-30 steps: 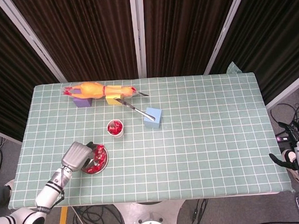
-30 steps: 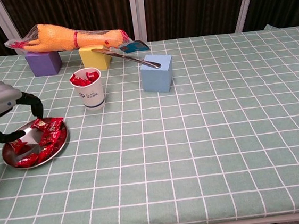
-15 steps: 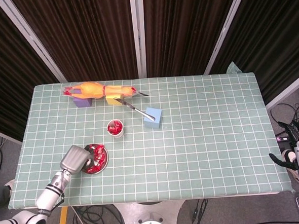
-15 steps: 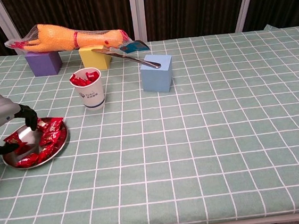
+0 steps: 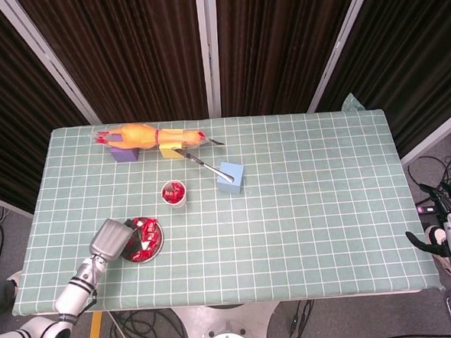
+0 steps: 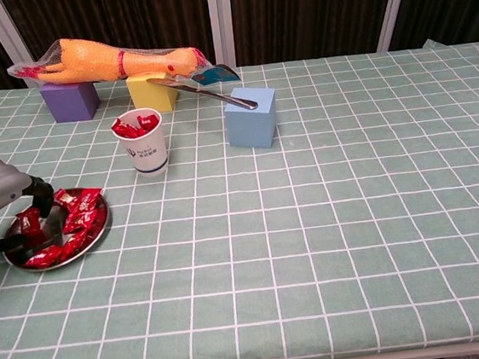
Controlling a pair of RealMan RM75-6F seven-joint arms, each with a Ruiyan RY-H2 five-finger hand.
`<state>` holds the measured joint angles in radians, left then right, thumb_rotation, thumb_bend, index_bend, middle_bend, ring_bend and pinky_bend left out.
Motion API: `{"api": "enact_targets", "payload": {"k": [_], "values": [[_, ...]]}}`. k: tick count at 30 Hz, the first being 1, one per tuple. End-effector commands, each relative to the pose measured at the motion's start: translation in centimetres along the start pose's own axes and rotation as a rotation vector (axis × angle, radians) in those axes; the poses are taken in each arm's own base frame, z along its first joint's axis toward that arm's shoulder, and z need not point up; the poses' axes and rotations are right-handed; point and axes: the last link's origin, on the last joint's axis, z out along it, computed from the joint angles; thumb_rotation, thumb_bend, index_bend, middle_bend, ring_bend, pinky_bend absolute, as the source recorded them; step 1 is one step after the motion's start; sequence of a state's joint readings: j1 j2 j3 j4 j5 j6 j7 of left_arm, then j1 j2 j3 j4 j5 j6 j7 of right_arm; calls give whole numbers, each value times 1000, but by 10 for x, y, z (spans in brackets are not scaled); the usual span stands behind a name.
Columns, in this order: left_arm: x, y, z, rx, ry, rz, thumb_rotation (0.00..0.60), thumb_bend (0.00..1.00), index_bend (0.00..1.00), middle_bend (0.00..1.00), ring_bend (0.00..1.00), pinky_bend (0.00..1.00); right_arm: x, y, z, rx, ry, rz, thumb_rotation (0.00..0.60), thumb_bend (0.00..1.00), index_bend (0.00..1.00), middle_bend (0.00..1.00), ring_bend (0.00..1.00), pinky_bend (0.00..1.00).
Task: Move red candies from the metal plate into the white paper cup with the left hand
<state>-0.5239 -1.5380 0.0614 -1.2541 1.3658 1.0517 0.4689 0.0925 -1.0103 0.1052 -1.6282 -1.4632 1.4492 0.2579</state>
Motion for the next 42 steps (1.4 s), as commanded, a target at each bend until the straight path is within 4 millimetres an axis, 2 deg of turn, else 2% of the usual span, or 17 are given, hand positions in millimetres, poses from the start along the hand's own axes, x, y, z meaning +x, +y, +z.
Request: {"api": "enact_targets", "payload": {"k": [1,9,17,20,24,28,31,35,42], "values": [[-3,0,1,4,-5,6,600,313,514,522,903,1000,0,0,-1,0,1,0,600,118,119,180,47,372],[-10,0,5,9,-17,-1,600,324,560,570,905,1000,1,1,-3,-5,4,-1,600,118,119,180,47,371],[-6,0,7,4,5,-31,600,413,634,674,915,1000,2,1,-3,-4,7,-1,600,118,119,180,47,371],[8,-1,8,-4,48,-44,600,415,635,676,916,1000,2,1,-2,-3,5,-1,600,118,119,180,47,372],[39,1,15,-25,117,-77,600,416,635,676,916,1000,1,1,-2,-3,2,2,600,118,119,180,46,371],[77,8,33,-64,178,-112,600,418,633,675,915,1000,1,2,-2,-5,3,4,600,117,119,180,47,371],[99,14,52,-83,192,-139,600,418,632,672,915,1000,1,4,-2,-9,6,5,600,117,119,180,47,372],[117,23,74,-98,182,-171,600,419,631,666,915,1000,2,7,-2,-19,7,4,600,117,119,180,47,372],[134,38,104,-108,164,-184,600,418,611,636,915,1000,1,9,-2,-26,4,6,600,118,119,180,47,372]]}}
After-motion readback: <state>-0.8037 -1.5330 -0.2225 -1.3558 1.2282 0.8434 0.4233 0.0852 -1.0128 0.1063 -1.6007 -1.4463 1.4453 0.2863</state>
